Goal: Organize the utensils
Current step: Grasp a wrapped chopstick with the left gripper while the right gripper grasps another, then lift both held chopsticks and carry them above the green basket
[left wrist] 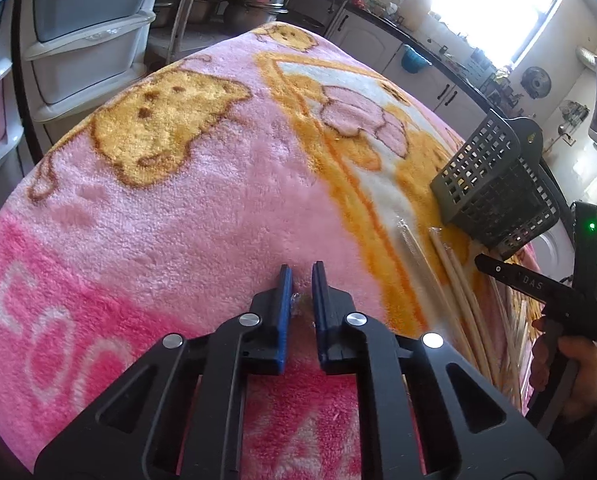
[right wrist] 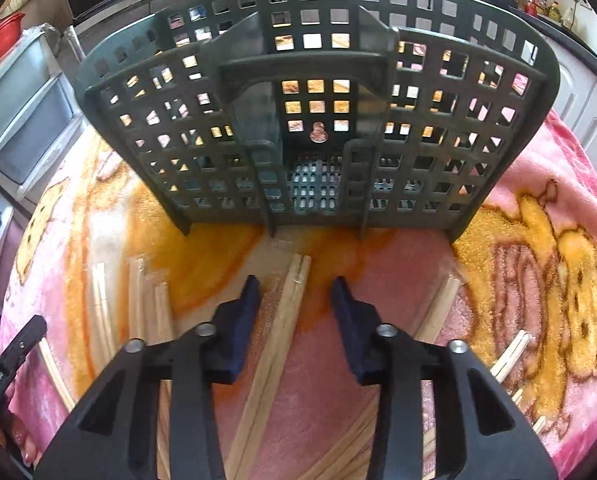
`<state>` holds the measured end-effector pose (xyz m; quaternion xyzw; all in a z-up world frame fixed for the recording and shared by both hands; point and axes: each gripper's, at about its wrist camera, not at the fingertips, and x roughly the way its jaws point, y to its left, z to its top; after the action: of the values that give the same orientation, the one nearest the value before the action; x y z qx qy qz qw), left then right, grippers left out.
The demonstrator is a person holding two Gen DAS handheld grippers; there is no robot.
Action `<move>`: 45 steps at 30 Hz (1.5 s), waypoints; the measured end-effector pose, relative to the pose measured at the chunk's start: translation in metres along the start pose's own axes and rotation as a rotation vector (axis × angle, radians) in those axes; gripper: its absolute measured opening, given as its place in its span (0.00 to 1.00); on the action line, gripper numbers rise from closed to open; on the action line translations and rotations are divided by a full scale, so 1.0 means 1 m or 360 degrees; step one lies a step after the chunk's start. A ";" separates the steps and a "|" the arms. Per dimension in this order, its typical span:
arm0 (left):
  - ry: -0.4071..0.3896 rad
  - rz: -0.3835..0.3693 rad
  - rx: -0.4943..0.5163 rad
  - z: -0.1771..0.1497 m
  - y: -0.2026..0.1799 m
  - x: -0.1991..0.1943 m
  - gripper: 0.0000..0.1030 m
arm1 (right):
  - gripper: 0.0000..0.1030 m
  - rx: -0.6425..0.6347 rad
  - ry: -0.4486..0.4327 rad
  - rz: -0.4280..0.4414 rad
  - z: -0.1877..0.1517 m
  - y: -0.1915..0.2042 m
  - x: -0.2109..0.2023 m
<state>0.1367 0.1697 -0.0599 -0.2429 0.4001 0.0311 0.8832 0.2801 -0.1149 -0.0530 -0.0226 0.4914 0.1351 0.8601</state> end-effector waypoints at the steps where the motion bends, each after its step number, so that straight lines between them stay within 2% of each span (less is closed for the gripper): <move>1: -0.0004 -0.0011 0.0009 0.001 -0.001 0.000 0.05 | 0.14 0.0012 0.0001 0.0028 0.000 -0.001 -0.001; 5: -0.0041 -0.0087 0.0053 0.006 -0.010 -0.008 0.04 | 0.10 0.0040 -0.0031 0.0110 0.002 -0.005 -0.009; 10: -0.0135 -0.0208 0.0148 0.018 -0.033 -0.030 0.03 | 0.10 0.0077 -0.0169 0.0284 0.000 -0.022 -0.044; 12: -0.0161 -0.0264 0.0180 0.025 -0.045 -0.037 0.03 | 0.10 0.0057 -0.0247 0.0314 -0.002 -0.025 -0.060; 17: -0.0235 -0.0383 0.0329 0.039 -0.085 -0.055 0.02 | 0.10 -0.0020 -0.0408 0.0332 -0.008 -0.029 -0.101; 24: -0.0251 -0.0555 0.0456 0.043 -0.129 -0.068 0.01 | 0.09 0.0015 -0.0565 0.0395 -0.020 -0.048 -0.138; 29: -0.0241 -0.0653 0.0527 0.040 -0.156 -0.075 0.01 | 0.09 0.0038 -0.0645 0.0387 -0.023 -0.053 -0.157; 45: -0.0293 -0.0789 0.0720 0.051 -0.220 -0.098 0.01 | 0.07 0.0088 -0.0864 0.0366 -0.028 -0.081 -0.211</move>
<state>0.1605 0.0135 0.1284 -0.1268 0.2442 -0.2519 0.9278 0.1762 -0.2417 0.1044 0.0935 0.2463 0.2193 0.9394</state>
